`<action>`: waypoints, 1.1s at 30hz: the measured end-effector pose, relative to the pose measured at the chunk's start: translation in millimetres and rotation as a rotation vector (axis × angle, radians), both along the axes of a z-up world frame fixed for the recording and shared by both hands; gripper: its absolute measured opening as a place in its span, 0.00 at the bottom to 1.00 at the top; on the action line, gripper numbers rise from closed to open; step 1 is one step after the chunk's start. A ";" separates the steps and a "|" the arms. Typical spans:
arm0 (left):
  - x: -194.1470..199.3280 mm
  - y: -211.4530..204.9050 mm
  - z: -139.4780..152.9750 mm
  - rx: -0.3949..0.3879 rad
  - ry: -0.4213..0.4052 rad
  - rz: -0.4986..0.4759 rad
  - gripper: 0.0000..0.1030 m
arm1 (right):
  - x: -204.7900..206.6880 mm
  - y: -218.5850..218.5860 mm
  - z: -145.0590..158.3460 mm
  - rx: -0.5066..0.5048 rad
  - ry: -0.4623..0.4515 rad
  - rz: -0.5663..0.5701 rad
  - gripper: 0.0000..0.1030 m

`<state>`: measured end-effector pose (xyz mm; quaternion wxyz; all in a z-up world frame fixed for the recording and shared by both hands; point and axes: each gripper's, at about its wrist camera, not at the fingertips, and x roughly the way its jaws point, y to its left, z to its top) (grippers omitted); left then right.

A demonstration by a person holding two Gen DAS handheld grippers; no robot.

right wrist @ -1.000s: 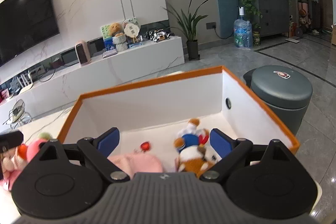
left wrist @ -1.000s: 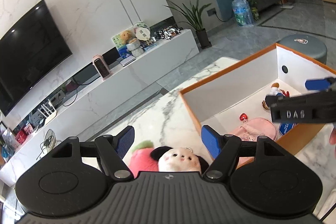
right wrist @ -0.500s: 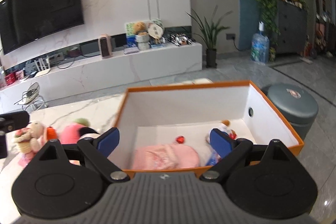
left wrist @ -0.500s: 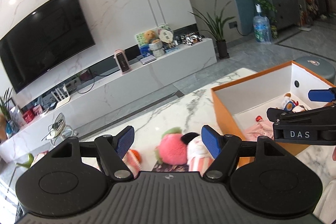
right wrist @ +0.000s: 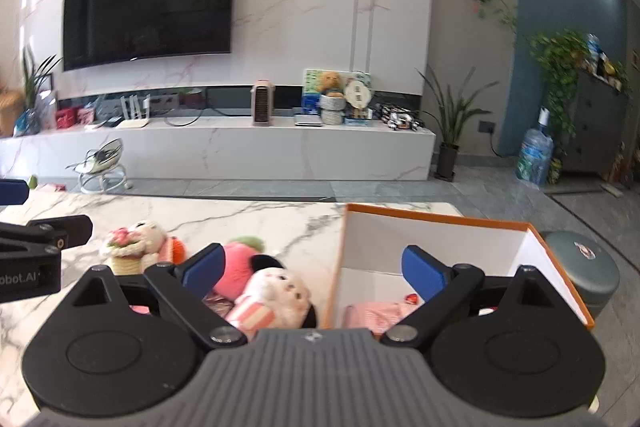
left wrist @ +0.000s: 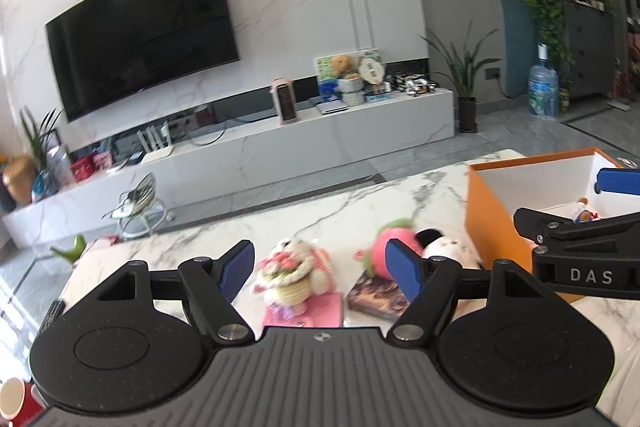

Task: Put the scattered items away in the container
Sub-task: 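Withdraw both open tools from the box back over the table, then move left tool to the crocheted flower bunny while right tool reaches the striped pig plush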

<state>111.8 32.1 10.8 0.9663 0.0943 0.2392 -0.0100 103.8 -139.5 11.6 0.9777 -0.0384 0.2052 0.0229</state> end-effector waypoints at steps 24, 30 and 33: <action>8.3 79.7 -42.0 -0.125 0.120 0.100 0.84 | 10.3 78.0 -36.3 -0.192 0.076 0.094 0.92; 27.8 81.0 -57.6 -0.113 0.158 0.087 0.84 | 31.3 87.6 -54.4 -0.212 0.097 0.043 0.86; 40.9 79.7 -63.6 -0.112 0.171 0.078 0.84 | 43.7 92.7 -65.0 -0.224 0.114 0.025 0.83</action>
